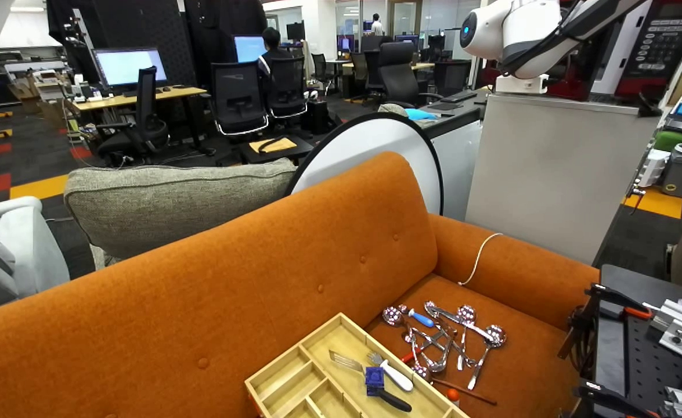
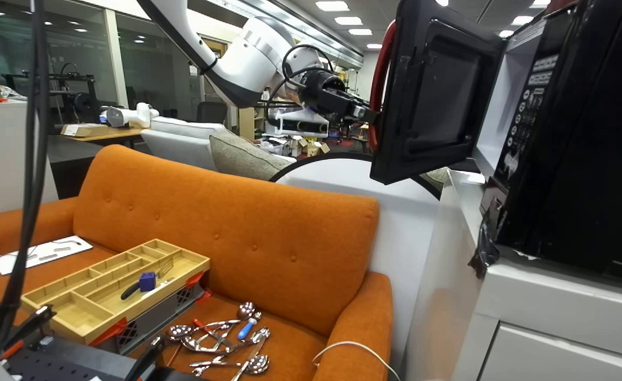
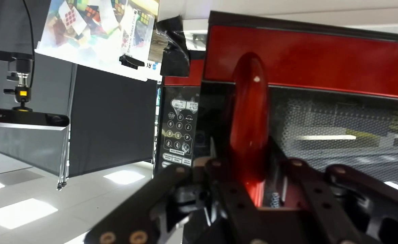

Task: Close the microwave door

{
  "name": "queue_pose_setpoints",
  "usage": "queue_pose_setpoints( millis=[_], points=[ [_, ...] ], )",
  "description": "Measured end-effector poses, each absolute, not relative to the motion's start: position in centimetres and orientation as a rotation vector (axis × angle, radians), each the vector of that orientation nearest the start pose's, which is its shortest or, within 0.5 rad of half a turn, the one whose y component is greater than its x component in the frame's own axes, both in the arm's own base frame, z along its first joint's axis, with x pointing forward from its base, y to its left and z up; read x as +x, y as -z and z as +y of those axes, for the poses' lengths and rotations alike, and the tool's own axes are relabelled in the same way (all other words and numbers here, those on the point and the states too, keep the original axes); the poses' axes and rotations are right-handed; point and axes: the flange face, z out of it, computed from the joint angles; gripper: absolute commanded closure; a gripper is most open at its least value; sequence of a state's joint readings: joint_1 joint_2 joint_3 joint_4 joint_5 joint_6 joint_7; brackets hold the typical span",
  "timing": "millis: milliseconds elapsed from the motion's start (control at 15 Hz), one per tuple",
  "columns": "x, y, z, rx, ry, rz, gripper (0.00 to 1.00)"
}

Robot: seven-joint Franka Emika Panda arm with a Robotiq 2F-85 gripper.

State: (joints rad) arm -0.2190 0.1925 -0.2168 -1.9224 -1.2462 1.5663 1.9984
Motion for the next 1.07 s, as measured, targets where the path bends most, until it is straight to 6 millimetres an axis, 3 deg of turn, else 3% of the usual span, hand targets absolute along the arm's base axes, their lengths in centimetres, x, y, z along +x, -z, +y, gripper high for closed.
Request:
queue_pose_setpoints(
  millis=[267,667,1067],
  points=[
    [46.8,-43.2,-34.0,0.94,-0.583,-1.592,0.92],
    [44.0,-43.5,-38.4,0.892,-0.562,-1.637,0.92],
    [41.8,-43.8,-40.8,0.846,-0.532,-1.663,0.92]
  ],
)
